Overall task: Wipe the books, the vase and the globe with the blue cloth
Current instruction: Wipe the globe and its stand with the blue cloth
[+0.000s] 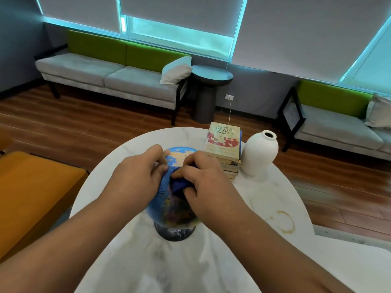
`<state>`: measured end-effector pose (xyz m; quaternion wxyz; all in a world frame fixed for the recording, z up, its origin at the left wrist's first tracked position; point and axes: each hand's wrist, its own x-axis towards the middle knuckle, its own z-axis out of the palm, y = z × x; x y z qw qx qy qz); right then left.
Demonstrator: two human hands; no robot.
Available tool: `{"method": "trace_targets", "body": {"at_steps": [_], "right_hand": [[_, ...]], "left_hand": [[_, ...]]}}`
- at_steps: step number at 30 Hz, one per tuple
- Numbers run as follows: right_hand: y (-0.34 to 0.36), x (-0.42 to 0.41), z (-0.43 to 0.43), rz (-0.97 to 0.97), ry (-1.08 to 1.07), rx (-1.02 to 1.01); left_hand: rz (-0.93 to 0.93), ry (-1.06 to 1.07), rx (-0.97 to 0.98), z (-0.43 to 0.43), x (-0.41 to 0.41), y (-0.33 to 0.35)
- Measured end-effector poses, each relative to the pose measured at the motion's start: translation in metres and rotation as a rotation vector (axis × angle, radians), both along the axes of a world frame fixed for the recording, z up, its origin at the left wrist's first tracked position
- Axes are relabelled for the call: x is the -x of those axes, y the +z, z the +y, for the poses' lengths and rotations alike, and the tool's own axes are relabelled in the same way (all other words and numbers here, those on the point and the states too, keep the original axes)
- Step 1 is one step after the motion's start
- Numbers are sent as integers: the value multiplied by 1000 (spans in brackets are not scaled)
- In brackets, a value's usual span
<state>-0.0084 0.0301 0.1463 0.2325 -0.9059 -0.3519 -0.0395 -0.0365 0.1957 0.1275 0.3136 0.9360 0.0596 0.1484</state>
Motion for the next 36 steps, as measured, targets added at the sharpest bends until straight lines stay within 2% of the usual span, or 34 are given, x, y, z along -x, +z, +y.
{"method": "trace_targets", "body": {"at_steps": [9, 15, 17, 19, 24, 27, 30, 33, 36], "right_hand": [[1, -22, 10, 42, -110, -120], [-32, -39, -29, 199, -316, -444], [-41, -39, -38, 246, -395, -489], [-43, -34, -38, 210, -366, -508], [-42, -12, -25, 88, -64, -428], [-63, -11, -37, 83, -139, -614], [-93, -6, -53, 157, -270, -759], [-105, 1, -52, 147, -306, -794], [-86, 1, -36, 36, -198, -743]], "left_hand": [[17, -3, -106, -3, 2, 2], [7, 41, -35, 2, 0, 0], [7, 48, -51, 2, -1, -2], [14, 59, -84, 0, -1, -3], [-1, 75, -59, -2, 0, -2], [4, 88, -48, -1, 0, -2], [8, 99, -33, 0, 0, -2], [6, 95, -55, -2, 0, -2], [9, 99, -88, -5, 1, 0]]}}
